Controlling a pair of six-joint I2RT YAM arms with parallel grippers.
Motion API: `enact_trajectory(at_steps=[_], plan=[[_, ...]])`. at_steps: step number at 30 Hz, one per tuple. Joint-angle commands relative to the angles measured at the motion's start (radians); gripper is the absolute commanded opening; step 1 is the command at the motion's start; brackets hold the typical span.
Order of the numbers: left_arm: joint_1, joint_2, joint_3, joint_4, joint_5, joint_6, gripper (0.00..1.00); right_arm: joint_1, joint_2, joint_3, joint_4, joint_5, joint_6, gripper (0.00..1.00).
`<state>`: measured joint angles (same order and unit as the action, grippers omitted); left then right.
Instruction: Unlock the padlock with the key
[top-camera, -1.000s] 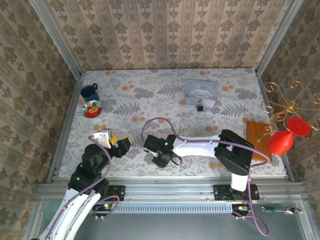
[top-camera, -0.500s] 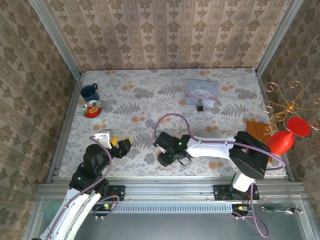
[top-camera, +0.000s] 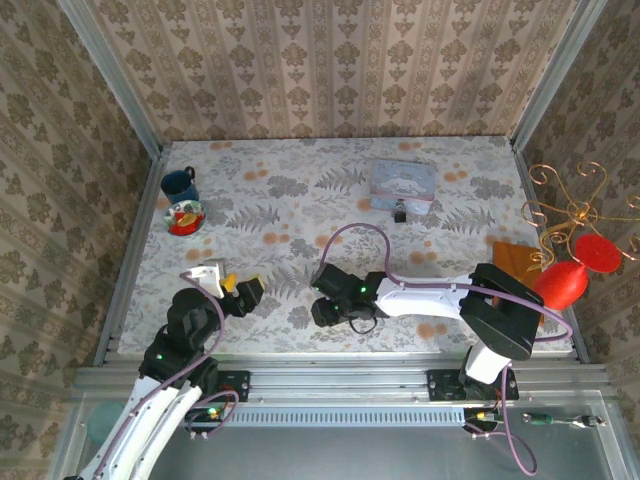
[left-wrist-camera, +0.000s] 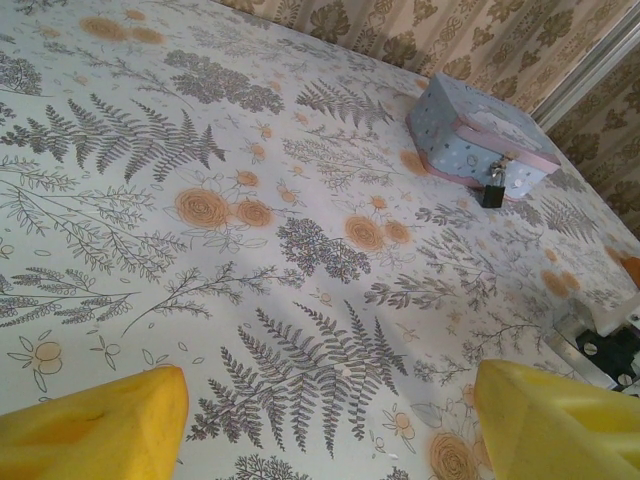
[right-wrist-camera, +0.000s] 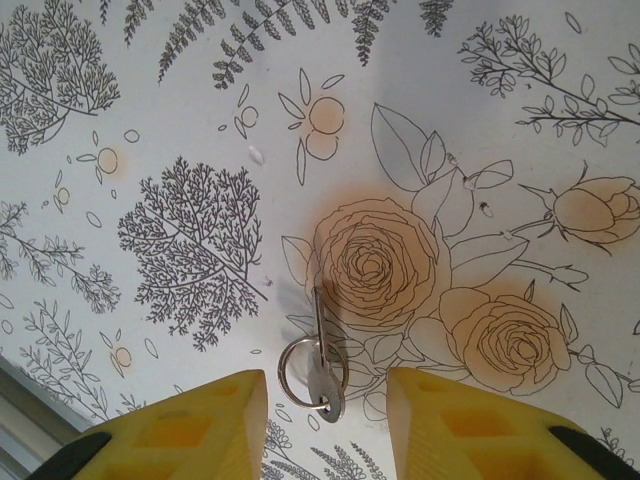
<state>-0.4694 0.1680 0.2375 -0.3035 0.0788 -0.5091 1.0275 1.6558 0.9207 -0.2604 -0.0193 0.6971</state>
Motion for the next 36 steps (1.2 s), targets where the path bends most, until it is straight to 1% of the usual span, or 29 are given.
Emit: enact_trajectory(at_steps=[1,10,15,31,36], plan=[[0.007,-0.014,-0.009,0.017,0.018,-0.018,0.76,0.0,0.012,-0.017,-0.003,0.012,0.076,0.36],[0.006,-0.018,-0.015,0.027,0.021,-0.023,0.76,0.021,0.039,-0.008,-0.02,0.019,0.096,0.35],[0.006,-0.018,-0.015,0.026,0.021,-0.023,0.76,0.027,0.051,-0.01,-0.002,0.013,0.1,0.34],[0.006,-0.017,-0.017,0.028,0.022,-0.022,0.77,0.058,0.09,0.024,-0.012,0.016,0.12,0.24],[0.006,-0.018,-0.02,0.026,0.023,-0.023,0.77,0.065,0.094,0.032,-0.016,0.029,0.124,0.15]])
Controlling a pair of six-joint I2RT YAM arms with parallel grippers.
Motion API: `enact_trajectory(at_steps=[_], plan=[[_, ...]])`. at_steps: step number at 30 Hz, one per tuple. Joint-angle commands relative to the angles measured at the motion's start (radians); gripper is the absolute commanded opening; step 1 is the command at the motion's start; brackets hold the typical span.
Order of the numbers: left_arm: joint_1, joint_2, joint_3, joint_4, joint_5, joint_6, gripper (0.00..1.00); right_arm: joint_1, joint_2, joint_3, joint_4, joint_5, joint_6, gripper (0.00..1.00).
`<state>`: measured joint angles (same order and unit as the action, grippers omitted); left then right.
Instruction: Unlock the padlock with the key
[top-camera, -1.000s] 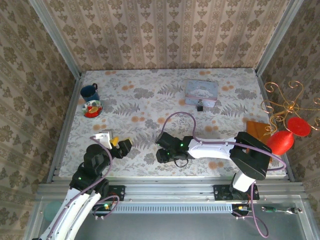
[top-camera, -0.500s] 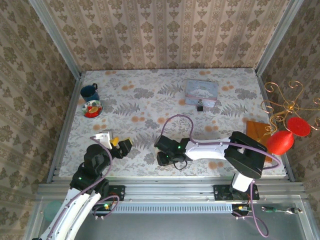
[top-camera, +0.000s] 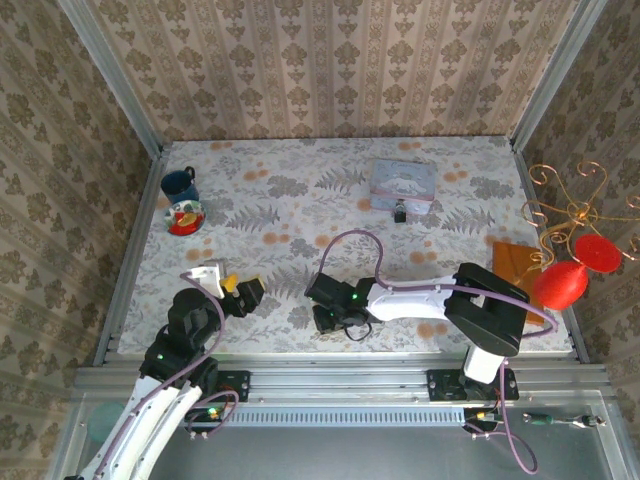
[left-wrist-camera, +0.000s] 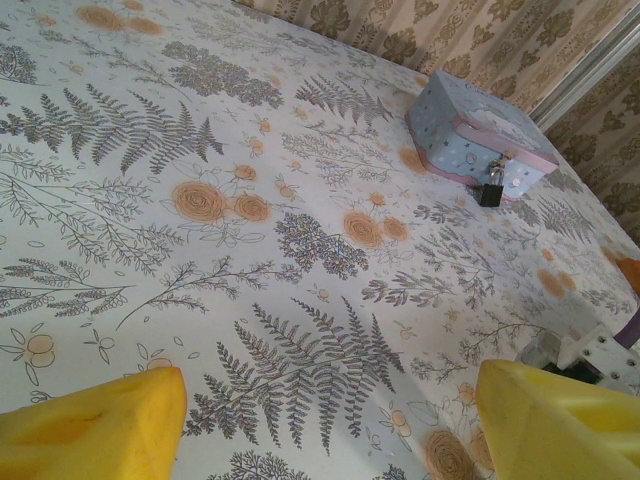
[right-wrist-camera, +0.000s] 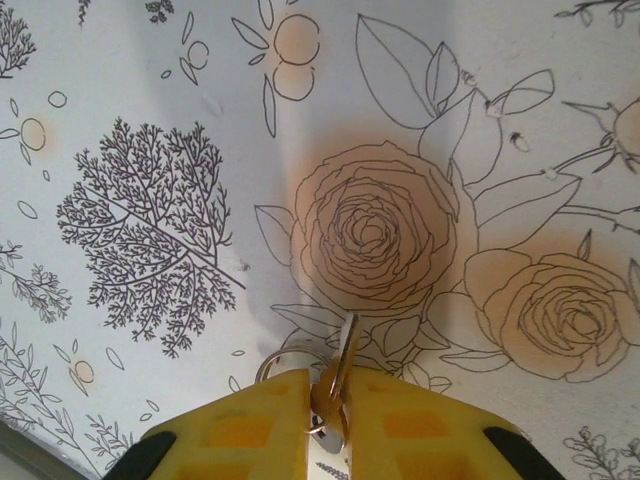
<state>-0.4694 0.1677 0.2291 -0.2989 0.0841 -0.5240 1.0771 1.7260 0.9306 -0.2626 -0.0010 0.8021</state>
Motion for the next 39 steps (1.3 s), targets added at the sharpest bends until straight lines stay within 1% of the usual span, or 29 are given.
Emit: enact_trajectory(at_steps=[1,6,7,8,12,15,16,19,20,22,27,31,36,39], plan=[[0.006,-0.017,-0.012,0.022,0.018,-0.007,0.77,0.015,0.024,0.023,-0.017,0.016,0.019,0.13],[0.006,-0.016,-0.013,0.02,0.019,-0.012,0.77,0.021,-0.011,0.02,-0.032,0.046,-0.011,0.03],[0.019,-0.016,-0.013,0.021,0.019,-0.018,0.77,0.021,-0.026,0.016,-0.03,0.052,-0.027,0.01],[0.034,-0.014,-0.011,0.021,0.022,-0.025,0.77,0.023,-0.047,0.009,-0.024,0.061,-0.05,0.0],[0.034,0.017,-0.004,0.045,0.071,-0.053,0.76,0.023,-0.147,-0.02,0.021,0.083,-0.173,0.0],[0.034,0.093,0.018,0.077,0.139,-0.095,0.71,0.023,-0.238,-0.066,0.119,0.068,-0.283,0.0],[0.034,0.127,0.025,0.101,0.177,-0.12,0.69,0.023,-0.267,-0.081,0.156,0.06,-0.317,0.0],[0.023,0.213,0.026,0.227,0.299,-0.204,0.65,0.023,-0.328,-0.127,0.262,0.047,-0.399,0.0],[0.018,0.236,0.024,0.261,0.322,-0.23,0.65,0.023,-0.359,-0.139,0.29,0.05,-0.42,0.0],[-0.035,0.264,0.037,0.269,0.318,-0.247,0.64,0.023,-0.381,-0.157,0.337,0.053,-0.449,0.0],[-0.171,0.319,0.076,0.26,0.247,-0.236,0.65,0.024,-0.398,-0.187,0.42,0.054,-0.498,0.0],[-0.264,0.355,0.096,0.291,0.202,-0.243,0.64,0.036,-0.409,-0.234,0.494,0.066,-0.542,0.0],[-0.317,0.382,0.105,0.321,0.176,-0.251,0.63,0.065,-0.412,-0.278,0.558,0.099,-0.597,0.0],[-0.338,0.409,0.12,0.315,0.171,-0.24,0.6,0.086,-0.413,-0.295,0.594,0.142,-0.623,0.0]])
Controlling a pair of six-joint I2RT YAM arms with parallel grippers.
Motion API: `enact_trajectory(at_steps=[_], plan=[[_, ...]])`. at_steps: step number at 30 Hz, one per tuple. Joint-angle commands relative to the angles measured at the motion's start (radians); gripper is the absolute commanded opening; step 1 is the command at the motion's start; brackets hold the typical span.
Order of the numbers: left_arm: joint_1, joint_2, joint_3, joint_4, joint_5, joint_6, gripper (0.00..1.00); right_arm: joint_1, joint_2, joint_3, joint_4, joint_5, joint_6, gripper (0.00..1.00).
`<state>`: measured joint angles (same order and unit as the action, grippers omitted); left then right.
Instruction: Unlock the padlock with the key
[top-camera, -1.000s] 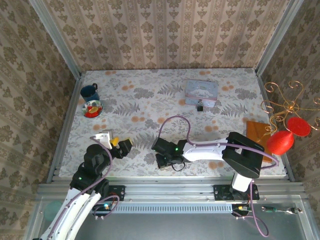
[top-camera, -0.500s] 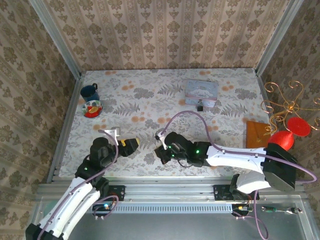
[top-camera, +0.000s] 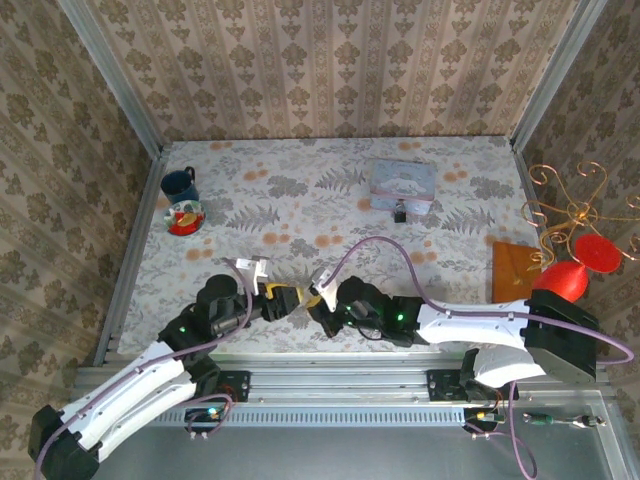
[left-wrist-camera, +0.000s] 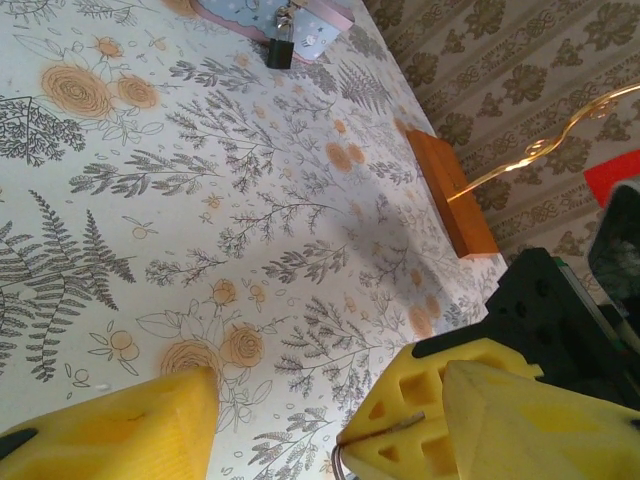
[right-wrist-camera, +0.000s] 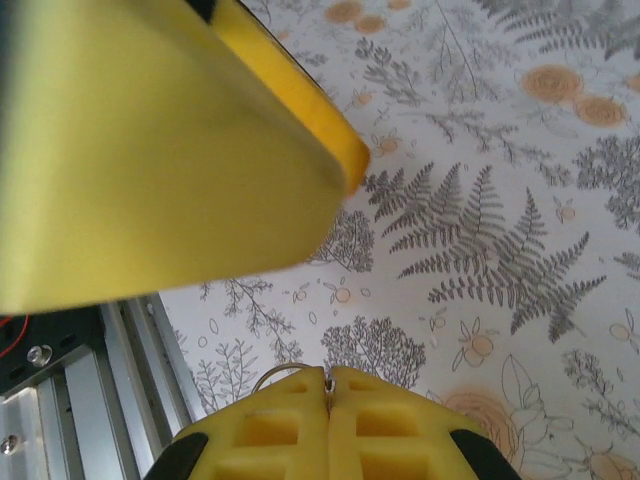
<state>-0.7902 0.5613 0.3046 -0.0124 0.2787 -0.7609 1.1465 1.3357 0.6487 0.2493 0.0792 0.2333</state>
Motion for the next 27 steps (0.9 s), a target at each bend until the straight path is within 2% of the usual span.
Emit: enact_trajectory(at_steps=[1,13,18,23,27], plan=[[-0.025,0.025,0.051,0.019,-0.027,0.002,0.59,0.021,-0.022,-0.017,0.093,0.079,-0.06,0.0],[-0.074,0.084,0.086,-0.009,-0.04,0.029,0.52,0.035,-0.027,-0.038,0.153,0.169,-0.103,0.0],[-0.087,0.105,0.1,-0.004,-0.028,0.042,0.55,0.039,-0.002,-0.02,0.147,0.168,-0.101,0.0],[-0.104,0.111,0.1,0.005,-0.022,0.059,0.64,0.041,0.011,-0.012,0.149,0.167,-0.093,0.0],[-0.11,0.134,0.108,-0.007,-0.025,0.078,0.63,0.042,0.014,-0.006,0.147,0.147,-0.089,0.0]])
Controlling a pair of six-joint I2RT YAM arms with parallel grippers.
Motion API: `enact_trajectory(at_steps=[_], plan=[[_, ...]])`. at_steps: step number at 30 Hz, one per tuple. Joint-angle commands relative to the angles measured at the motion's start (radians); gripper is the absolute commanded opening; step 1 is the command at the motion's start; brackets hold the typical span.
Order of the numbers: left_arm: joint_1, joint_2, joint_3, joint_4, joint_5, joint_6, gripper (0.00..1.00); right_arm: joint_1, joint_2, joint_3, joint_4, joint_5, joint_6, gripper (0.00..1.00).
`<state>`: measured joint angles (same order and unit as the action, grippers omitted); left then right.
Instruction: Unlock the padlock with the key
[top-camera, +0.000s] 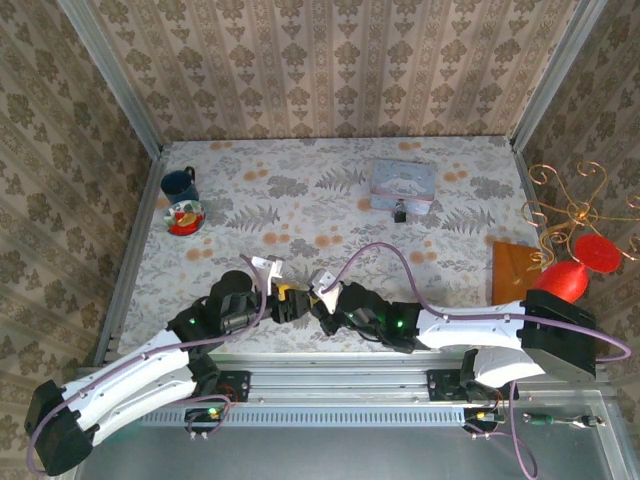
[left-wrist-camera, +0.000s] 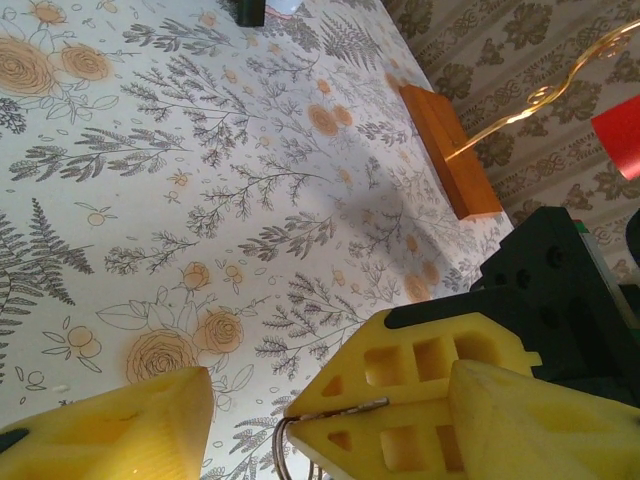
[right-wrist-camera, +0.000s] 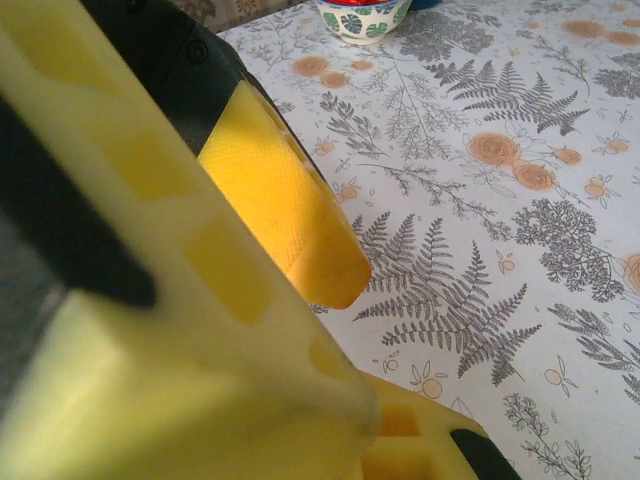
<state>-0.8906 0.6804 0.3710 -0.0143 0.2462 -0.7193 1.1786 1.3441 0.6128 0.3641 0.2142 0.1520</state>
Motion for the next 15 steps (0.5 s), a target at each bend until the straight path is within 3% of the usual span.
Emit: enact_trajectory(at_steps=[1,10,15], plan=[[-0.01,0.025,0.045,-0.011,0.005,0.045,0.62,0.01,0.004,0.031,0.032,0.005,-0.007,0.0],[-0.014,0.079,0.059,-0.017,-0.008,0.073,0.43,0.01,-0.022,0.028,0.05,-0.028,0.027,0.0],[-0.014,0.071,0.055,-0.04,-0.029,0.077,0.38,0.004,-0.049,0.004,0.077,-0.02,0.054,0.0]])
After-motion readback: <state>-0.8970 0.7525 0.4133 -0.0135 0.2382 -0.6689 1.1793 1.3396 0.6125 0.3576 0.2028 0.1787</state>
